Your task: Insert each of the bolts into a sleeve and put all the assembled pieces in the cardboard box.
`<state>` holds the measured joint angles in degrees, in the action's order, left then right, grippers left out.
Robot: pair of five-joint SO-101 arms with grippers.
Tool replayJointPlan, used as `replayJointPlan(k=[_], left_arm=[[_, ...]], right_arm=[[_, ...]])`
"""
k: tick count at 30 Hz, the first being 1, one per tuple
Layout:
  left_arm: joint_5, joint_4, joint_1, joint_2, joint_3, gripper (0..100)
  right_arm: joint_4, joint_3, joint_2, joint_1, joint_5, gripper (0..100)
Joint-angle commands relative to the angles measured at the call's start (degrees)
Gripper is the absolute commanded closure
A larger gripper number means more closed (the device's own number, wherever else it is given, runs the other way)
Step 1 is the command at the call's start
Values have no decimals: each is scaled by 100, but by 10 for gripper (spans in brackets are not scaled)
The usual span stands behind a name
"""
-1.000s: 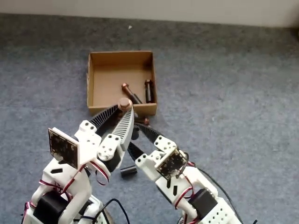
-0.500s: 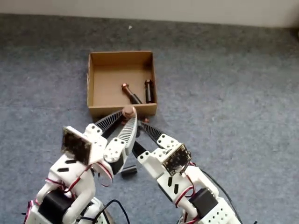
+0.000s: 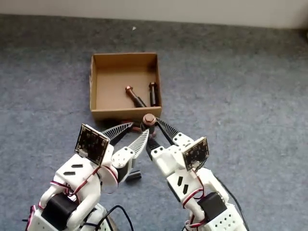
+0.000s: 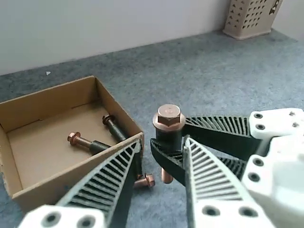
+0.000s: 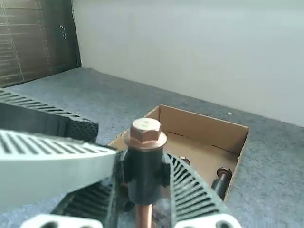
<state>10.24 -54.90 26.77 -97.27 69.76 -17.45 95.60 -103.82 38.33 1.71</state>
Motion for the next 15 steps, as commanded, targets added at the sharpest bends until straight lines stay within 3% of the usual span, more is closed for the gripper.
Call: replayJointPlan(k=[1, 8, 13, 15], left_arm=[[-413, -615, 75, -4, -664, 819], [-1363, -1468, -101, -13, -813, 845], [-1741, -1495, -1103, -13, -444, 993], [-1837, -1495, -1569, -13, -259, 988]], right_arm=[[171, 303, -127, -75, -44, 993], [136, 312, -127, -330, -18, 993], [127, 321, -84, -567, -9, 993], [119, 321, -75, -602, -9, 993]])
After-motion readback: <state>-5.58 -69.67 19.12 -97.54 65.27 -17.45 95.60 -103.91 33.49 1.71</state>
